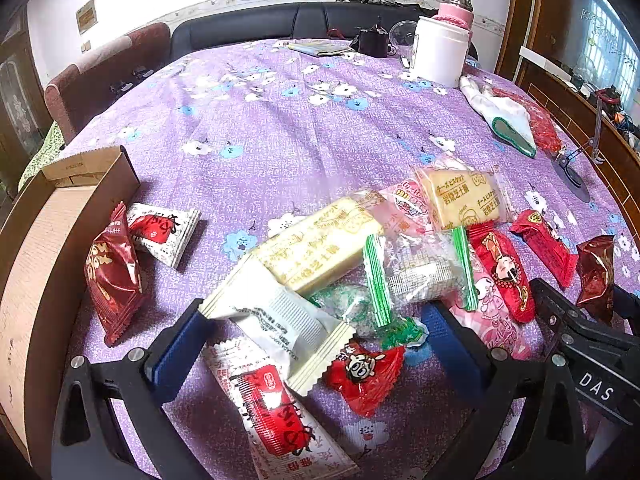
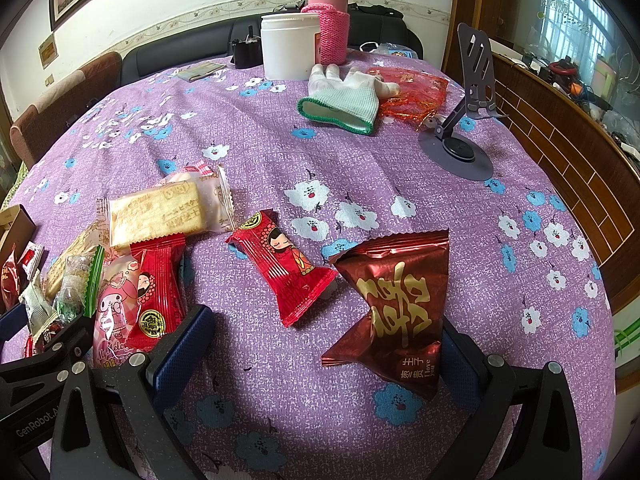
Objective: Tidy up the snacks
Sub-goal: 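Grasp the white-and-red snack packet with the left gripper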
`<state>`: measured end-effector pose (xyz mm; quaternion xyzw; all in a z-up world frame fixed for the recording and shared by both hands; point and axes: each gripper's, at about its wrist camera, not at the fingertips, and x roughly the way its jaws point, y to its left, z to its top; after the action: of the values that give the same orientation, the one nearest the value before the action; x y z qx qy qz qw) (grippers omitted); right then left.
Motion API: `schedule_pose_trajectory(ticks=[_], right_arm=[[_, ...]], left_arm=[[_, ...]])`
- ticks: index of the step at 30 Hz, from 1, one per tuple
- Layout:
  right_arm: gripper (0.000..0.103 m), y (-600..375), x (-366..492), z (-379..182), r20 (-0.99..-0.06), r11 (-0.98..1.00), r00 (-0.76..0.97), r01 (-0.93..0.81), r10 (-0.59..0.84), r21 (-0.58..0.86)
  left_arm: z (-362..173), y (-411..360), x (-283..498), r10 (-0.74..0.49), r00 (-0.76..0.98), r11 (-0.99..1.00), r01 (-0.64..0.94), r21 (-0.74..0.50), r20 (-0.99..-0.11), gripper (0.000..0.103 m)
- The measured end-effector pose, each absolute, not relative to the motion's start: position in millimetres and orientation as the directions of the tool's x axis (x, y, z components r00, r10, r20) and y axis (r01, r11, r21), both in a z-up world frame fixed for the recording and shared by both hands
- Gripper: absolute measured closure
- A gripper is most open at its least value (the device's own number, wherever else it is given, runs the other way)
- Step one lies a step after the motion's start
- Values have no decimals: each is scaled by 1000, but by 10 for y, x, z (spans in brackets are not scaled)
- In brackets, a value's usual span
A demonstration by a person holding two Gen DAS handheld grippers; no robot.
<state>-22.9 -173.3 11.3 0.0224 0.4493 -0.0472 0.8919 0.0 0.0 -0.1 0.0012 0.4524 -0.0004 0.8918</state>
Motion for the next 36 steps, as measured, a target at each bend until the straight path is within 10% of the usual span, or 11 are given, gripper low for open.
schedule_pose_trajectory(ticks=[22, 36], right_arm=[[1, -1752, -362, 124, -836, 999, 548, 46, -31, -7], [4, -1546, -834, 702, -721, 987, 675, -122, 159, 103]], left_arm=[[60, 56, -444, -129, 468, 977, 209, -32, -874, 0], [740, 1421, -965, -244, 676, 960, 66, -273, -695, 9]])
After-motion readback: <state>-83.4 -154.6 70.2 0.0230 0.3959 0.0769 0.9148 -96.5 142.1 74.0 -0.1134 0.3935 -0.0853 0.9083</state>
